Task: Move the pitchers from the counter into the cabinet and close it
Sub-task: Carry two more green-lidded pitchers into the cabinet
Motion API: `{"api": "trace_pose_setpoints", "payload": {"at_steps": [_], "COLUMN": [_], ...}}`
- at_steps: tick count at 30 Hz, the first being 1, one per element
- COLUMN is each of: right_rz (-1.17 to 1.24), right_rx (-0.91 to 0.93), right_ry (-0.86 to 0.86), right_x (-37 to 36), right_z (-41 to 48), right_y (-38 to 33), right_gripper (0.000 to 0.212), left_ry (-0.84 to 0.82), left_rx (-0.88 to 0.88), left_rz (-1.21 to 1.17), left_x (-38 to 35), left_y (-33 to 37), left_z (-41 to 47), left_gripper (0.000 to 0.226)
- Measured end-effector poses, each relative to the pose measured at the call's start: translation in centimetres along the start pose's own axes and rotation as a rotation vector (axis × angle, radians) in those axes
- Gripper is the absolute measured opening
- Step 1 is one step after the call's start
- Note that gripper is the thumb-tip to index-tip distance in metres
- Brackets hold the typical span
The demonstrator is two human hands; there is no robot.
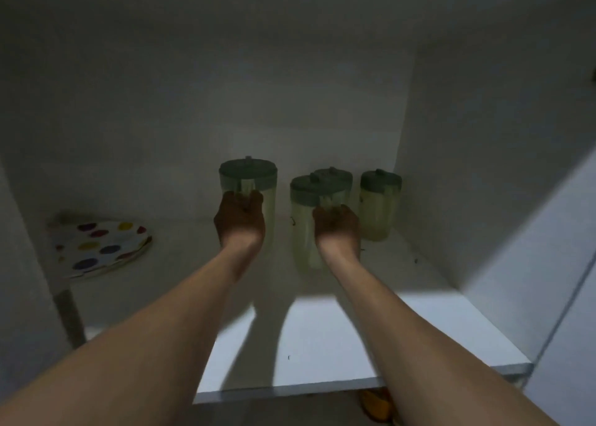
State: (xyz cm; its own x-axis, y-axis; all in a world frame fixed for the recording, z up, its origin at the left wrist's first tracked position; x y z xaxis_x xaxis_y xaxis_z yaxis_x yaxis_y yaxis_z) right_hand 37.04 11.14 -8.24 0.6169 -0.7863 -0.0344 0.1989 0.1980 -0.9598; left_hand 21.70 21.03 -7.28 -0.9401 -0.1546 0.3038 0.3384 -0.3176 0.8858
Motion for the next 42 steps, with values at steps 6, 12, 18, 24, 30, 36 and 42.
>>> {"api": "trace_pose_setpoints", "payload": {"at_steps": [6,12,18,24,30,36,42], "right_rz": [0.043,0.002,0.007,0.002,-0.043,-0.029,-0.104], "right_rx": [0.032,0.030,0.047,0.033,0.045,-0.021,-0.073], "right_ry": [-0.055,-0.042,-0.098,-0.131,-0.158,-0.220,-0.228], "right_x": [-2.0,-3.3,-7.5,-8.3,-9.4,-9.9,-8.9], "right_z": [3.5,3.1,11.2,12.4,13.4,13.7,12.8], "right_y": [3.8,3.8,7.1,7.6,7.9,7.7,6.8], "right_gripper": [0.014,0.014,0.018,0.017,0.018,0.027,0.057], "left_ry": [-0.008,-0.040,0.008,0.007,0.009,-0.042,-0.011], "left_rx": [0.014,0.066,0.067,0.073,0.075,0.090,0.175], "left_rz": [-0.062,-0.018,-0.021,0.018,0.065,0.139,0.345], "left_x": [-4.6,-4.5,-9.9,-10.3,-10.5,-10.8,-9.6], "left_y": [-3.0,-4.5,-5.9,-6.0,-6.3,-6.3,-5.9], "left_z": [2.8,2.4,9.0,9.8,11.2,11.9,11.5], "left_gripper": [0.039,0.036,0.045,0.039,0.034,0.043,0.075]}}
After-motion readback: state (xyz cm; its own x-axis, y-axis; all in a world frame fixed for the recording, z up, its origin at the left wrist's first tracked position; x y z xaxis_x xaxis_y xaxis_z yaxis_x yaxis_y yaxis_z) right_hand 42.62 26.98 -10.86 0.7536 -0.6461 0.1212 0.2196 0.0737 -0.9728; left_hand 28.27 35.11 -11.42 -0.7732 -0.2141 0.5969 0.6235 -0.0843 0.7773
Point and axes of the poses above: each hand's wrist, its own z-axis towards the middle knuckle, its own x-axis out of the back of the hand, y = z × x, the point moved 4 cm from there along z, towards the middle knuckle, and after that the axes turned 12 degrees about z, right-handed, at the moved point
